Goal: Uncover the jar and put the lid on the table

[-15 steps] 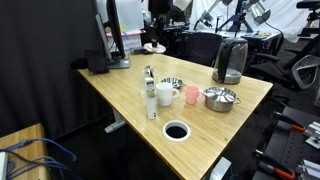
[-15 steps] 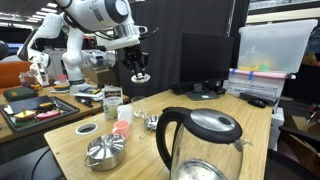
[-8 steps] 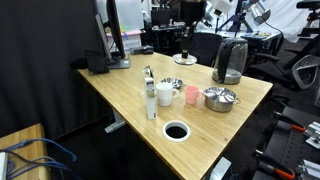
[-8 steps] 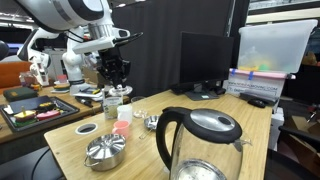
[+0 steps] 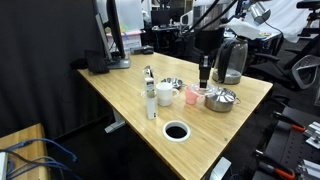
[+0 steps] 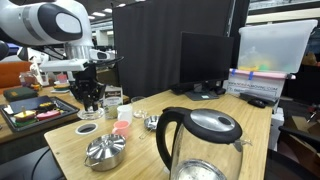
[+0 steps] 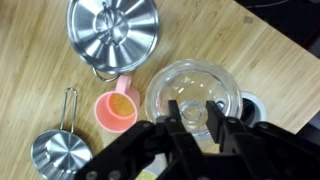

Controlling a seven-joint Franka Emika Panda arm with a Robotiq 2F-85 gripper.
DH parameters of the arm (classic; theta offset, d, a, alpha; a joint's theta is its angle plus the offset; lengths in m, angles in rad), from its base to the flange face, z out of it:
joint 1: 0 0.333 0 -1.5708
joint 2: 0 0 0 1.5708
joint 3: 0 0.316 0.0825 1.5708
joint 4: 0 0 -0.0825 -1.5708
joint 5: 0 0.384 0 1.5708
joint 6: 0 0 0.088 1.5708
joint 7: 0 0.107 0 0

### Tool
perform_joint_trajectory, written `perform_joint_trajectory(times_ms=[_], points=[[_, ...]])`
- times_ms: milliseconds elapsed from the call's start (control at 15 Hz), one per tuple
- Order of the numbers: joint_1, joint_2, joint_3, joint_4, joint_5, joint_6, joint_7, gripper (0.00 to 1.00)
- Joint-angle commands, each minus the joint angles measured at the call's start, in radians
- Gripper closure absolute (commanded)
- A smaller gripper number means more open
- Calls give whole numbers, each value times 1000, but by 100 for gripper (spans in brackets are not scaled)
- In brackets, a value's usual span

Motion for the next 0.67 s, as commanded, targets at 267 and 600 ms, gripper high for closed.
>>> perform_joint_trajectory(times_ms=[267,600], points=[[25,106,32,6,141,17,-15,92],[29,171,51,12,187,40,-17,92]])
